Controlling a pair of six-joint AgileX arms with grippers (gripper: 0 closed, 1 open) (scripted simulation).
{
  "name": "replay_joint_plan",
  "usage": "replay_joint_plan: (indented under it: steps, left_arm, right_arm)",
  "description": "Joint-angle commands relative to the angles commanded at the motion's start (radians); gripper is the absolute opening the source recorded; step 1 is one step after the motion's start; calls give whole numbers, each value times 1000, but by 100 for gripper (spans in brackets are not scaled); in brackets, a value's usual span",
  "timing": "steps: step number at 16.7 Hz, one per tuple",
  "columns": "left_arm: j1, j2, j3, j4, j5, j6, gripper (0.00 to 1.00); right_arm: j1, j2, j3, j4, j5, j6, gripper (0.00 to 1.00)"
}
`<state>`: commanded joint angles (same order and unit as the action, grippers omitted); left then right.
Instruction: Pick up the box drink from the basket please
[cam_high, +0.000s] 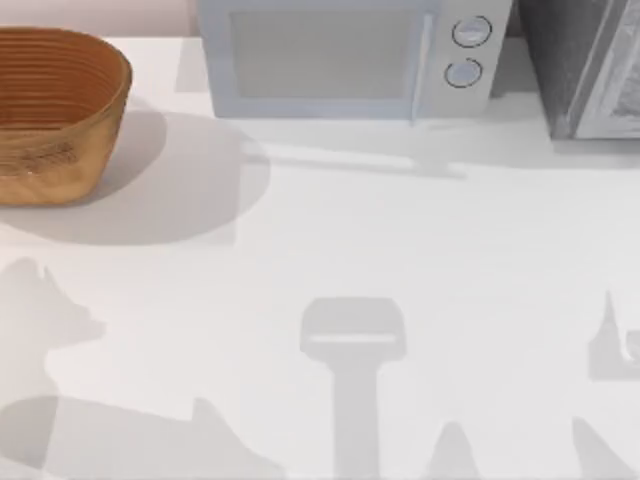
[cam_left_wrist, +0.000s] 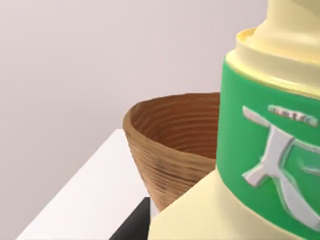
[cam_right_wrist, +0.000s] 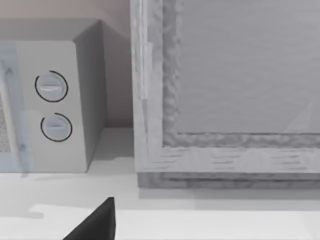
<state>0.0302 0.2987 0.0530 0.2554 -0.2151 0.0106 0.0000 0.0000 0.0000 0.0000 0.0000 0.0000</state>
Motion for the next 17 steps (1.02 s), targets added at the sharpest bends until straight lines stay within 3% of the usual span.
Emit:
replay_joint_plan:
  steps: [12,17]
  left_arm:
    - [47,478,74,400,-350,8,0]
    - [51,504,84,430,-377,9,0]
  right_arm:
    - [0,0,0,0,0,0,100]
    - [0,0,0,0,0,0,100]
